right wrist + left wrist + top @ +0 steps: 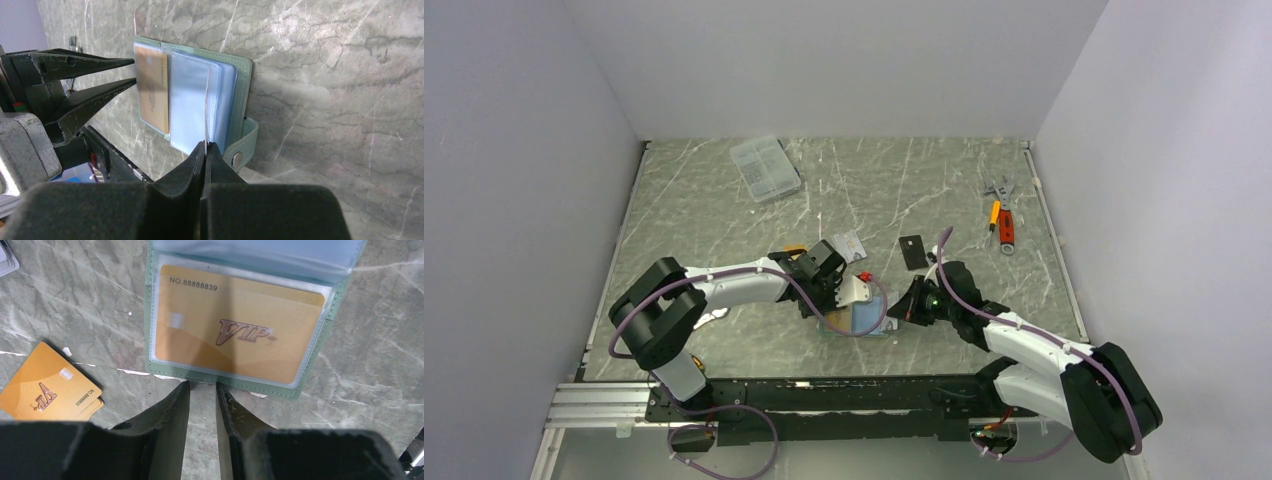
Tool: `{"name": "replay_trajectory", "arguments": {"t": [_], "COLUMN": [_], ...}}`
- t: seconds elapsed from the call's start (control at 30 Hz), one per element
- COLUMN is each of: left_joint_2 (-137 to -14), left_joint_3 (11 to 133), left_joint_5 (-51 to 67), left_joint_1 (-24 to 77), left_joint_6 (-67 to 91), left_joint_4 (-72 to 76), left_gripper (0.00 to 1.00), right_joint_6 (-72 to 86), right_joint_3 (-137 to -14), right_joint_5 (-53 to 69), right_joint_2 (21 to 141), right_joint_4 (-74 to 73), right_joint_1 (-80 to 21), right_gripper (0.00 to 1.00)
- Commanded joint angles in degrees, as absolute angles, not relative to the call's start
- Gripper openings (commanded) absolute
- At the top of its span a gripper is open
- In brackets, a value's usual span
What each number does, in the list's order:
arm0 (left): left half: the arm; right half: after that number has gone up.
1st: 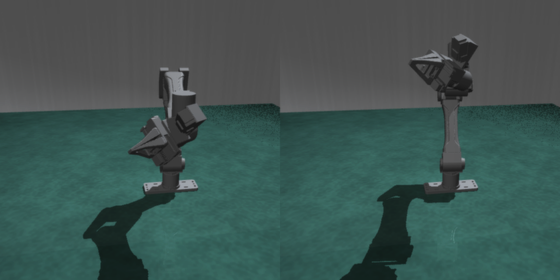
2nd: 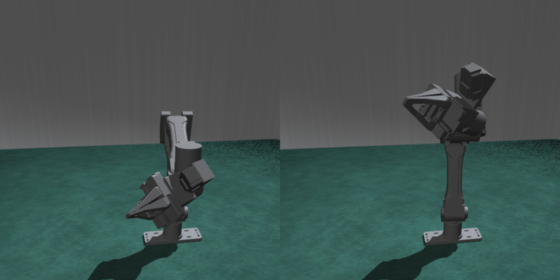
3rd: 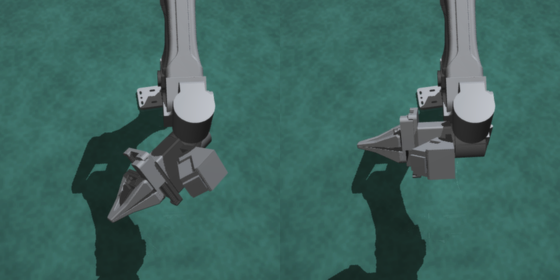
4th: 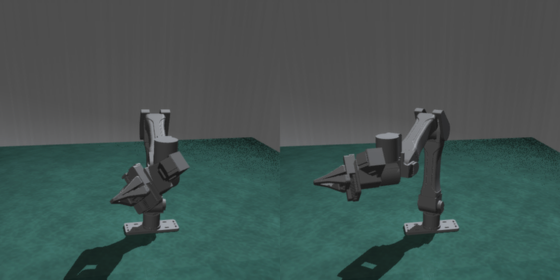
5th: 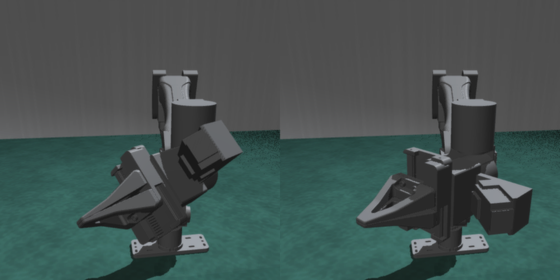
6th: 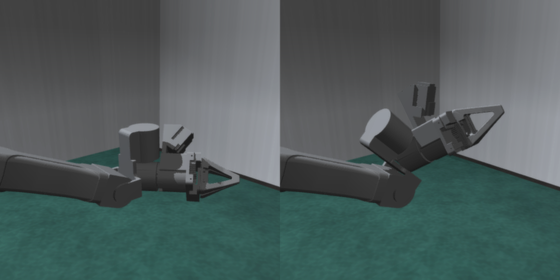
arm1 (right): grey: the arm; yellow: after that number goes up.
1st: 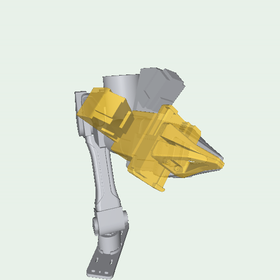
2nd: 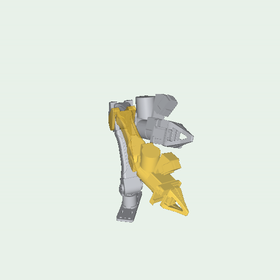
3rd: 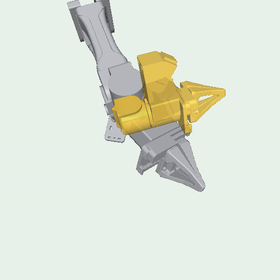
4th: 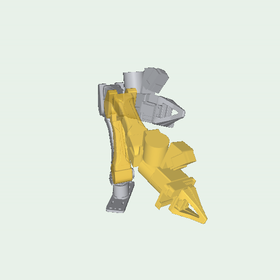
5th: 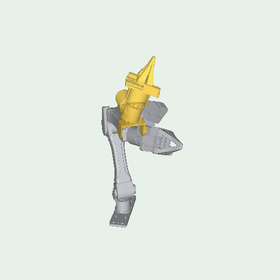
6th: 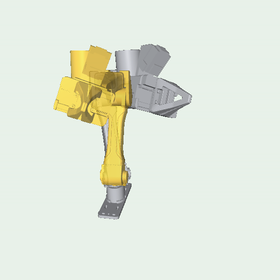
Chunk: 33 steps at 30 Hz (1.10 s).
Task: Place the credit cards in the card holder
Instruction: Insert the credit card into the card holder.
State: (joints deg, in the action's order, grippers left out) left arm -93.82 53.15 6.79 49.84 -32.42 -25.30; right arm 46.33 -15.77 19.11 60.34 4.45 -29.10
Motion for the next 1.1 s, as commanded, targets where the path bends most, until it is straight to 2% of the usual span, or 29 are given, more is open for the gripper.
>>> {"name": "replay_trajectory", "arguments": {"t": [0.0,0.77,1.07], "left_joint_2": [-92.6,-91.9,-91.7], "left_joint_3": [52.7,53.2,53.4], "left_joint_5": [6.6,7.6,7.6], "left_joint_1": [50.2,50.3,50.3], "left_joint_6": [-33.3,-33.2,-33.3], "left_joint_4": [-24.9,-25.6,-25.9], "left_gripper": [0.31,0.29,0.28], "right_joint_6": [47.0,49.9,49.3], "right_joint_3": [-17.9,-16.0,-16.4], "right_joint_5": [18.0,17.3,16.9], "right_joint_2": [60.8,66.8,64.3], "right_joint_4": [7.7,15.4,13.6], "right_joint_1": [-29.9,-31.9,-32.0], "right_gripper": [0.00,0.00,0.00]}}
